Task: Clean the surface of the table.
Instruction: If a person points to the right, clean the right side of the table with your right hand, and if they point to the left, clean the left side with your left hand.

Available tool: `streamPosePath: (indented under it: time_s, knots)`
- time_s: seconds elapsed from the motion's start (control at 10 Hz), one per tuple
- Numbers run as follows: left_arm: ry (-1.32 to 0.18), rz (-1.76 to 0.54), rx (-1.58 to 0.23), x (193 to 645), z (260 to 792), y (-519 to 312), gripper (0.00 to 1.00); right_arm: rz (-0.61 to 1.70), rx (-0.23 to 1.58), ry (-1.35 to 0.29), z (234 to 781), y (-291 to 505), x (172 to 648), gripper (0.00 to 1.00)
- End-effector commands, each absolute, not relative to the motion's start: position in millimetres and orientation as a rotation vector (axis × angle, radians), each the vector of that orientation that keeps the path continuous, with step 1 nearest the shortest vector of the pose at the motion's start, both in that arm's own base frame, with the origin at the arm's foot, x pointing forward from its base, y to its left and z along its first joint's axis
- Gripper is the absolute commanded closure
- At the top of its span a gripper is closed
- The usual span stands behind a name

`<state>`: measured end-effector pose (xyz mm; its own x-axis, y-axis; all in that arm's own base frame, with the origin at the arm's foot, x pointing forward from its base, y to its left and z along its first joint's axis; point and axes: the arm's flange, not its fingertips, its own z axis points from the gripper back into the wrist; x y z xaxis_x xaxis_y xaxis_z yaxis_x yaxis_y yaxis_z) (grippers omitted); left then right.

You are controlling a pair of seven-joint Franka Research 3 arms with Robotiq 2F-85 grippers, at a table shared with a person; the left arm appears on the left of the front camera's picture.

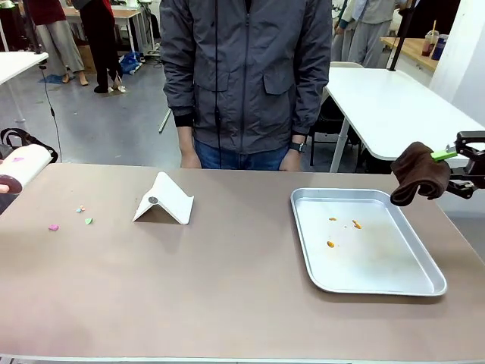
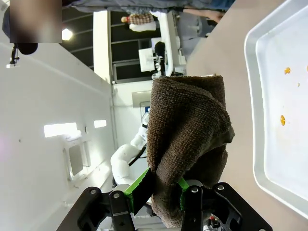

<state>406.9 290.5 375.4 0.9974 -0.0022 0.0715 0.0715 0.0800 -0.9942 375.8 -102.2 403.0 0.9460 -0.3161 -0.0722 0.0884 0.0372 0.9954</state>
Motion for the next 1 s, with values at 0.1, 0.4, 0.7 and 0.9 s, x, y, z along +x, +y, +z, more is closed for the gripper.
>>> streamPosePath:
  time_s: [0.1,0.4,0.7,0.9]
  knots:
    - [-0.058,-0.066,-1.490,403.2,380.1,291.2,1.00,-0.300,1.516,-0.191,408.2,-104.1,372.6,1.00]
    - [-0.058,-0.066,-1.490,403.2,380.1,291.2,1.00,-0.300,1.516,-0.191,408.2,-104.1,372.6,1.00]
    - [-0.058,-0.066,-1.490,403.2,380.1,291.2,1.00,-0.300,1.516,-0.191,408.2,-104.1,372.6,1.00]
    - [-0.058,-0.066,-1.490,403.2,380.1,291.2,1.00,-0.300,1.516,-0.191,408.2,-104.1,372.6,1.00]
